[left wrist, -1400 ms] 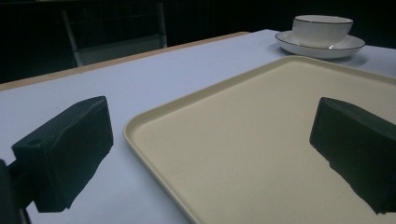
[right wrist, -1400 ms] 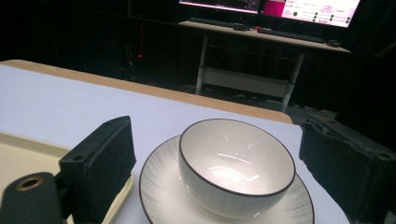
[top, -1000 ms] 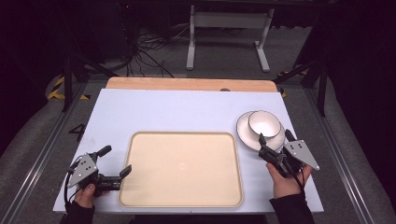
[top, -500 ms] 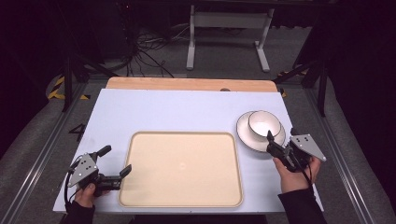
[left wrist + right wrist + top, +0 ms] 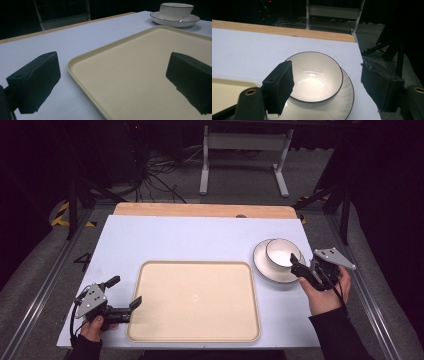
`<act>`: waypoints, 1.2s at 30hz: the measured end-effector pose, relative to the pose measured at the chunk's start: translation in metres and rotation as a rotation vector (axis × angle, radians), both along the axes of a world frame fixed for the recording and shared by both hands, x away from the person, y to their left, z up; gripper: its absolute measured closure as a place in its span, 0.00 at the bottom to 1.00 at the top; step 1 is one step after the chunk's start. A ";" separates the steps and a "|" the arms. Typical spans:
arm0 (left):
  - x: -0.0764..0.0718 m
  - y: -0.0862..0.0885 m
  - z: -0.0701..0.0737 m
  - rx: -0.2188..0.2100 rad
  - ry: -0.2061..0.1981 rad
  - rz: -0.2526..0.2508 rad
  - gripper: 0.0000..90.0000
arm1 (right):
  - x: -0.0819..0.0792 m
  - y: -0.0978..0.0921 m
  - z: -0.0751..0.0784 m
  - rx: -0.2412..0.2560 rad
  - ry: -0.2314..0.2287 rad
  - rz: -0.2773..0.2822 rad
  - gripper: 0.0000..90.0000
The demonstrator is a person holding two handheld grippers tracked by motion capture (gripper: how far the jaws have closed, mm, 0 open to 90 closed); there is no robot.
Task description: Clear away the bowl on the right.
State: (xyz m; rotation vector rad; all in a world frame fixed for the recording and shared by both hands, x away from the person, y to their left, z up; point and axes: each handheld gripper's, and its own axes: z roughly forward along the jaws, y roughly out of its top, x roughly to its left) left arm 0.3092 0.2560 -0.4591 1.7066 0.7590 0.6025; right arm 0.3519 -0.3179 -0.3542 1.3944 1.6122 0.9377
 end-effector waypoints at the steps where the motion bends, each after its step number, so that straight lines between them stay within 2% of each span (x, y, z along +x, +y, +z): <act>1: 0.000 0.000 0.000 -0.002 0.001 0.003 0.00 | 0.001 0.000 0.001 -0.006 0.001 0.007 0.31; 3: 0.000 0.000 0.000 -0.002 0.000 0.003 0.00 | 0.005 0.000 0.004 -0.030 0.016 0.019 0.33; 7: -0.001 -0.001 0.000 -0.002 -0.004 0.004 0.00 | 0.013 -0.003 0.008 -0.025 0.069 0.036 0.34; 12: -0.001 -0.001 0.000 -0.001 -0.008 0.002 0.00 | 0.019 -0.007 0.012 -0.020 0.101 0.023 0.36; 19: -0.001 -0.001 0.000 -0.002 -0.005 0.007 0.00 | 0.037 -0.016 0.010 -0.035 0.187 -0.007 0.37; 27: -0.001 -0.001 0.000 -0.001 -0.003 0.011 0.00 | 0.057 -0.023 0.011 -0.017 0.280 -0.041 0.39; 28: -0.001 -0.001 0.000 -0.001 -0.003 0.011 0.00 | 0.057 -0.023 0.011 -0.017 0.280 -0.041 0.39; 33: -0.001 -0.001 0.000 0.002 0.000 0.010 0.00 | 0.068 -0.020 0.010 0.000 0.356 -0.050 0.42; 36: -0.001 -0.001 0.000 0.004 0.002 0.008 0.00 | 0.074 -0.019 0.011 0.016 0.373 -0.060 0.42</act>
